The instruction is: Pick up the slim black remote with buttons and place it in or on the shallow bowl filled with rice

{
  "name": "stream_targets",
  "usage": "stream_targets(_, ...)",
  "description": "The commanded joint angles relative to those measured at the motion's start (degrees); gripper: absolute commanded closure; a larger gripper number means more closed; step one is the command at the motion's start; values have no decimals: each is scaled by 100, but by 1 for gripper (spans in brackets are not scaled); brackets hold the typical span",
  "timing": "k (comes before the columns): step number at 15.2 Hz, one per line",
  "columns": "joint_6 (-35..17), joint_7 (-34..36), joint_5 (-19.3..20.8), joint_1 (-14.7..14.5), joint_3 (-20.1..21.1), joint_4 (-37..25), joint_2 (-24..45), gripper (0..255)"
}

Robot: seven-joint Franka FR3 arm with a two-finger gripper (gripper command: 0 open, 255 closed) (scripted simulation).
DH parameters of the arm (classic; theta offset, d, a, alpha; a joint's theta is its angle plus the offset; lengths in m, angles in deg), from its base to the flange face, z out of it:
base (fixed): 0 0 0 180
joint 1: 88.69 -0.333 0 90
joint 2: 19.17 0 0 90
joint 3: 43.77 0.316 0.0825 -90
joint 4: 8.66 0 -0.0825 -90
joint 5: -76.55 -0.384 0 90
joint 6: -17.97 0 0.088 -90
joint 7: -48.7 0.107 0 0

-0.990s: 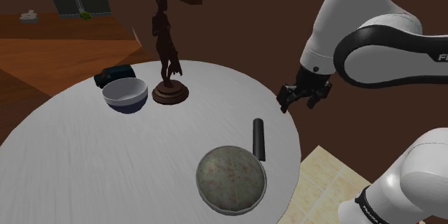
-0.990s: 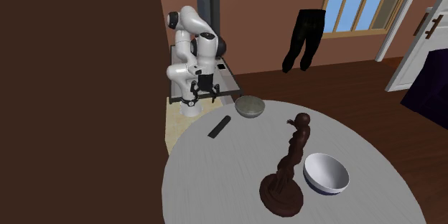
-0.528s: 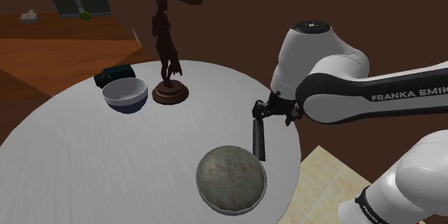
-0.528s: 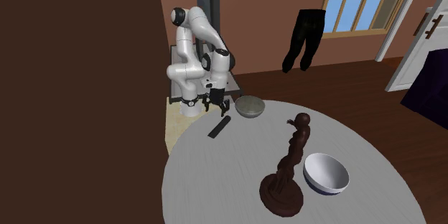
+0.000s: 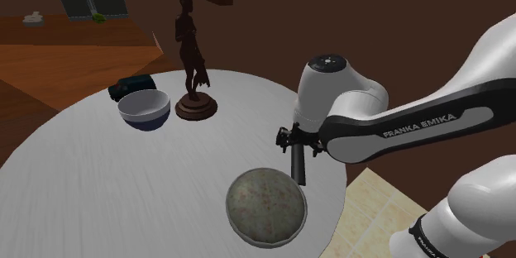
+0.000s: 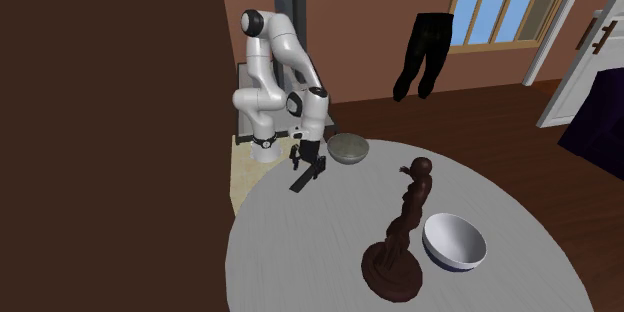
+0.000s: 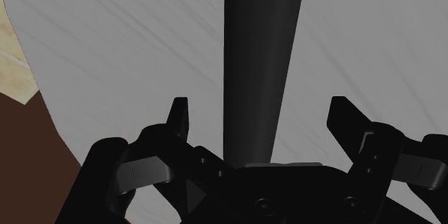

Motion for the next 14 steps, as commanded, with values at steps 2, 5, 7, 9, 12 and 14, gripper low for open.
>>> stream_targets(2,-293,137,167,162,130,75,229,0)
stream_targets(5,-351,168,209,200,157,86,280,0)
stream_targets(7,-351,168,210,200,158,86,280,0)
stream_targets(9,-351,168,210,200,158,86,280,0)
stream_targets(12,-349,167,209,199,157,86,279,255)
stream_targets(14,-369,179,245,235,169,70,317,255)
